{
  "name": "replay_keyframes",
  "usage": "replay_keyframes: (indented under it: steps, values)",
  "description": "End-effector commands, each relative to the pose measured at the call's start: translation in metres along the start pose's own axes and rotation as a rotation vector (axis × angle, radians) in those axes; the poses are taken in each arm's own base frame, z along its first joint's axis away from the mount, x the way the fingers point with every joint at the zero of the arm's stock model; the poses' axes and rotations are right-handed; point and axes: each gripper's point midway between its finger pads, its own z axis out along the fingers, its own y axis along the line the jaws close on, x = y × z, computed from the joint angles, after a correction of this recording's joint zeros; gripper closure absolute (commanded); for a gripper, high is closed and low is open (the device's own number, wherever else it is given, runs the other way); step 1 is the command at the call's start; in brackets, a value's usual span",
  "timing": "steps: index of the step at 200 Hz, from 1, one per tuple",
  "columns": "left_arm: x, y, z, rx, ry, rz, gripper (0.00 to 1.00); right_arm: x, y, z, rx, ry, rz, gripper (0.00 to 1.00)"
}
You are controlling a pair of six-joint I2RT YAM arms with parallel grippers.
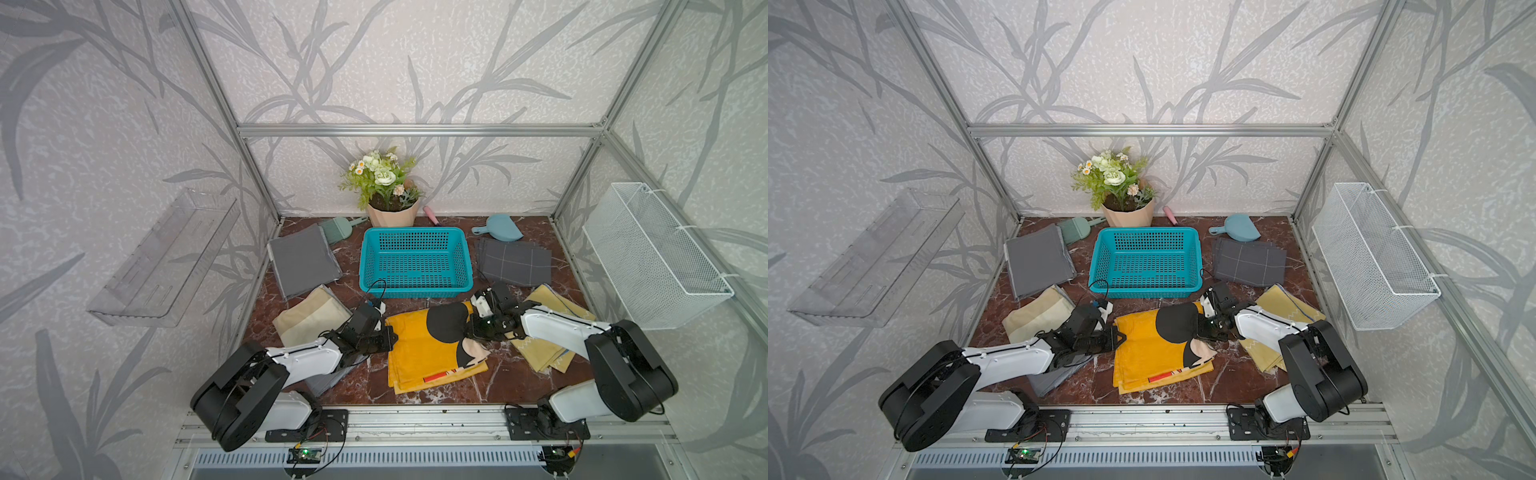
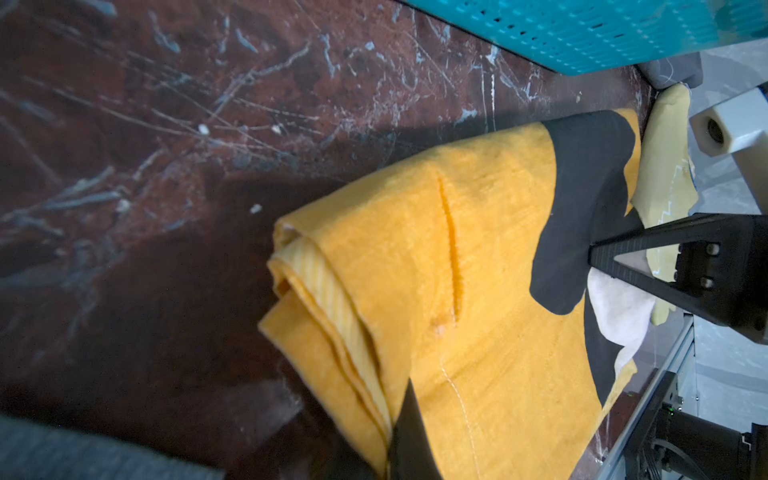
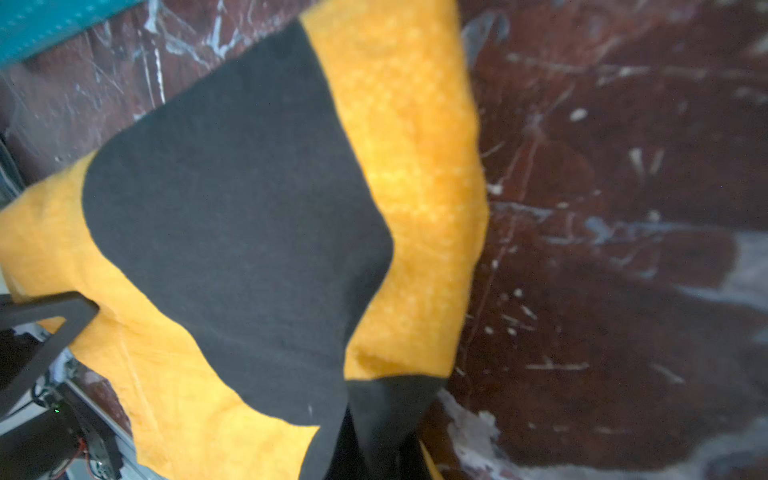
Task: Put the folded pillowcase in the basket
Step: Pick up the pillowcase at the center of the board, then place the pillowcase in the basket.
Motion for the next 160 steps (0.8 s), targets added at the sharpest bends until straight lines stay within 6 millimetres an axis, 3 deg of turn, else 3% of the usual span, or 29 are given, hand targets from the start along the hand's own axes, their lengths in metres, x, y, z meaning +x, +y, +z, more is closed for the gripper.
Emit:
replay_keyframes:
  steps: [1,32,91,108,130,160]
  values:
    - [-0.010,-0.008,-0.010,-0.009,-0.027,0.040,1.00,0.009,-0.003,-0.011,0.038,-0.009,-0.007,1.00]
    - [-0.024,-0.036,-0.030,0.055,-0.063,0.114,1.00,0.004,0.021,-0.047,0.003,-0.098,-0.068,1.00]
    - [-0.056,-0.129,-0.085,0.280,-0.132,0.298,1.00,-0.007,0.096,-0.134,-0.174,-0.249,-0.243,1.00]
    - [-0.079,-0.147,-0.104,0.292,-0.219,0.315,1.00,-0.021,0.114,-0.155,-0.195,-0.312,-0.272,1.00]
    - [-0.123,-0.149,-0.125,0.220,-0.375,0.311,1.00,-0.050,0.127,-0.169,-0.156,-0.383,-0.306,1.00]
    - [-0.171,-0.135,-0.120,0.165,-0.448,0.285,1.00,-0.103,0.139,-0.170,-0.140,-0.425,-0.291,1.00]
